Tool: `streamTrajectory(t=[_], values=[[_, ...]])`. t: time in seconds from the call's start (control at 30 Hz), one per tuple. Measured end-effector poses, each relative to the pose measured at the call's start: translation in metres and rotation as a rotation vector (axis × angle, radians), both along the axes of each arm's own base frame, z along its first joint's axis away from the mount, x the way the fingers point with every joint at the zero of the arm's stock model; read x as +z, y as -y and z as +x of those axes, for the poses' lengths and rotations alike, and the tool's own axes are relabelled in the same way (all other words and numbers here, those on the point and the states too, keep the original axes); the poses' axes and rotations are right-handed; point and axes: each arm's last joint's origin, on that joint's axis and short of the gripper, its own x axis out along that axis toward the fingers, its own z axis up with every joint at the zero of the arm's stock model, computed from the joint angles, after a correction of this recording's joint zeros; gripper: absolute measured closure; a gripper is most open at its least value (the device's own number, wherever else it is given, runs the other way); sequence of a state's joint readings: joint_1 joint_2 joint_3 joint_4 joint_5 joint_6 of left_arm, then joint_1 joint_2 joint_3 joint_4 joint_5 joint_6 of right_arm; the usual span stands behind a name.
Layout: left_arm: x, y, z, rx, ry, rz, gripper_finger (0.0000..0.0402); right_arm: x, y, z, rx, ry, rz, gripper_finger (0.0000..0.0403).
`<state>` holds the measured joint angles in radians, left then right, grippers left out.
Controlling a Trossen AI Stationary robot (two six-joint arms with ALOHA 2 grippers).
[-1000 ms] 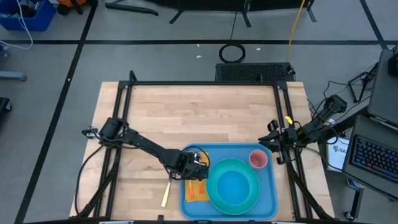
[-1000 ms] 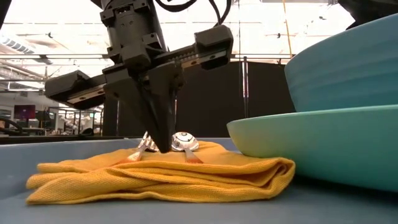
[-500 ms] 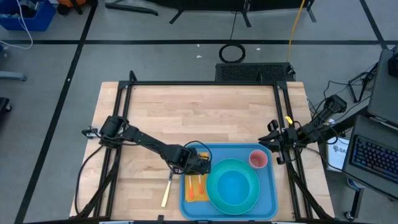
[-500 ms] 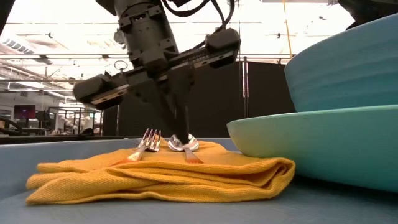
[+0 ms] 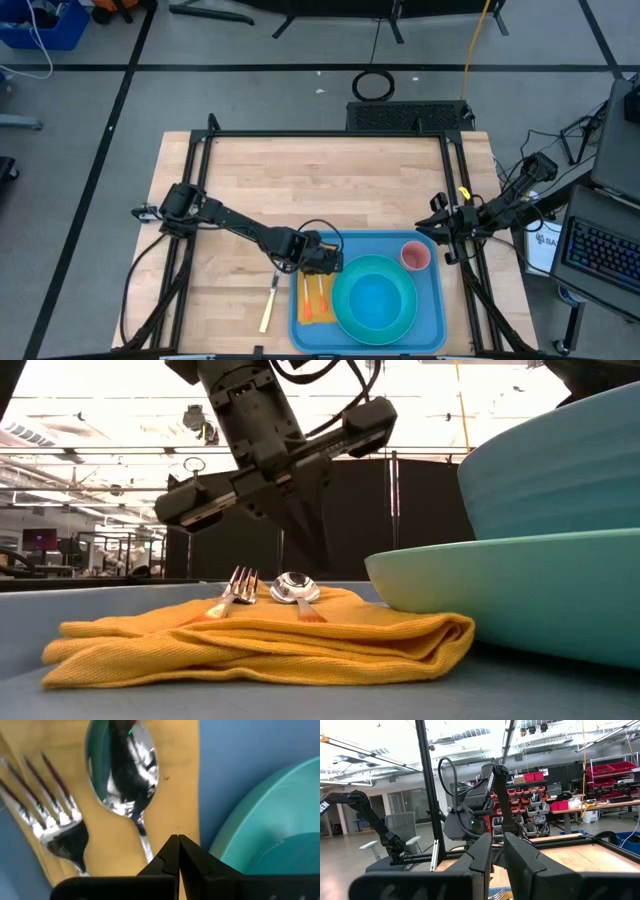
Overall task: Set up tray
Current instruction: Adjust the orange spoon on the yellow table napkin
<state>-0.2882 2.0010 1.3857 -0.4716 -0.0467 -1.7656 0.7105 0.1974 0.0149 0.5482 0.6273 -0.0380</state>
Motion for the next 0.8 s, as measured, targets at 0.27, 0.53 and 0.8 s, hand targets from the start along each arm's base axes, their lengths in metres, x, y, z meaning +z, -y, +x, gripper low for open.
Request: streamTrajectory(t=[0.27,0.53,0.8], values=[[-0.003,0.0,0.001,0.014,-0.005,-0.008,0.0399,0.0,0.0,0.0,0.0,0.0,0.0,0.036],[-0.006,0.003,0.004,0.013,0.018,-0.018,0.0399,0.0,0.0,0.0,0.0,0.0,0.0,0.036],[-0.015,0.004,0.005,-0.002,-0.01,-0.052,0.0398,-0.001,0.0,0.0,0.0,-0.006,-0.005,0.036]])
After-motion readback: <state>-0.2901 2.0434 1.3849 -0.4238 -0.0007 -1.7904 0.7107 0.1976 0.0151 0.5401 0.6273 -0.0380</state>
